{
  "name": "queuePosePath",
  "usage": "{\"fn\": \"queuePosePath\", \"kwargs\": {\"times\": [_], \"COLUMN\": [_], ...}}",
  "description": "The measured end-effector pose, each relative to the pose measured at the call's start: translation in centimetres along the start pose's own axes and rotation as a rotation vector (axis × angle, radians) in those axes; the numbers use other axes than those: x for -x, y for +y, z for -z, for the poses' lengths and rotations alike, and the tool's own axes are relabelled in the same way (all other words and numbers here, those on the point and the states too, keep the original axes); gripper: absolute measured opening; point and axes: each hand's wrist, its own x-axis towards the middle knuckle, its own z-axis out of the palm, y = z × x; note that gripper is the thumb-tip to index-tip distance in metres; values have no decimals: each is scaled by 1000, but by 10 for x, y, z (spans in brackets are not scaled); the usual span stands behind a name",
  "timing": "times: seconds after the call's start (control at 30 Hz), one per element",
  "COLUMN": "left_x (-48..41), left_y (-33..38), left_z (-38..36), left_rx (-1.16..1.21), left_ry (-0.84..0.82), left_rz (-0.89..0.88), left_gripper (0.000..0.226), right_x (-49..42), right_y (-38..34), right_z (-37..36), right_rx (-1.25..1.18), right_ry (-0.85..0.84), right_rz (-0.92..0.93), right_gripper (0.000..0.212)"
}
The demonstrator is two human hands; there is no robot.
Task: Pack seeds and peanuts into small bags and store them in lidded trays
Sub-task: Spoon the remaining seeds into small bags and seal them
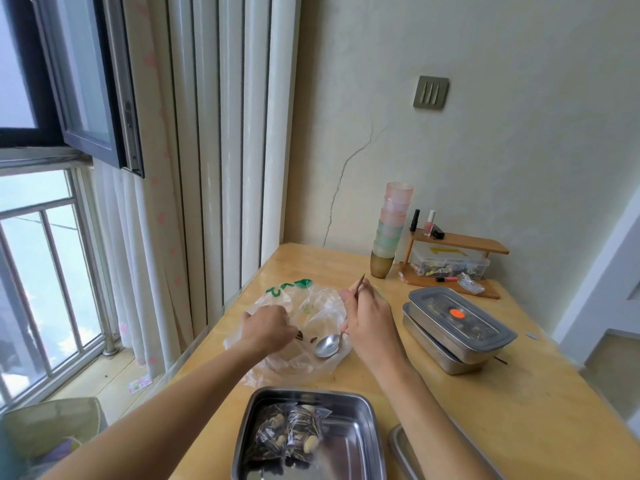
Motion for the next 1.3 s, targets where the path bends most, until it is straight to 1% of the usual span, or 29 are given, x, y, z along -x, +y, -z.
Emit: {"fn": "queuePosePath", "kwargs": {"times": [0.07,0.17,0.33,0.5,0.6,0.67,0.7,0.77,0.83,0.87,0.97,1.0,1.03,1.1,1.2,1.3], "left_x": [0,0,6,13,15,15,15,12,8,6,8,10,12,14,17,22], "left_y": [6,15,28,32,30,26,24,15,-1,-9,-27,-29,-30,-29,-24,-19], "left_z": [6,12,13,15,17,19,20,22,18,15,10,11,11,11,17,23], "left_rx": [18,33,35,44,46,21,-3,-92,-150,-110,217,288,313,331,387,381], "left_ry": [45,100,96,79,67,71,72,62,15,-17,-147,-185,-201,-168,-59,95], "left_rz": [-52,-186,-425,-566,-619,-592,-544,-402,-257,-198,-81,-61,-57,-68,-101,-220], "left_gripper": [12,9,12,9,8,10,13,23,35,42,72,81,85,82,69,64], "right_x": [-1,0,12,19,23,25,26,28,30,30,29,28,28,25,16,7], "right_y": [2,7,21,36,45,50,51,52,50,48,44,43,41,36,24,8], "right_z": [2,1,2,5,5,4,4,4,3,2,3,4,4,6,9,14], "right_rx": [-15,-65,-143,-195,-223,-256,-274,-285,-285,-285,-265,-263,-265,-276,-271,-256], "right_ry": [9,42,145,243,271,298,312,326,323,317,302,299,302,319,347,361], "right_rz": [-16,-49,-115,-224,-318,-376,-395,-401,-378,-364,-337,-335,-329,-307,-267,-228], "right_gripper": [40,34,23,23,30,35,36,37,35,33,30,30,30,31,34,38]}}
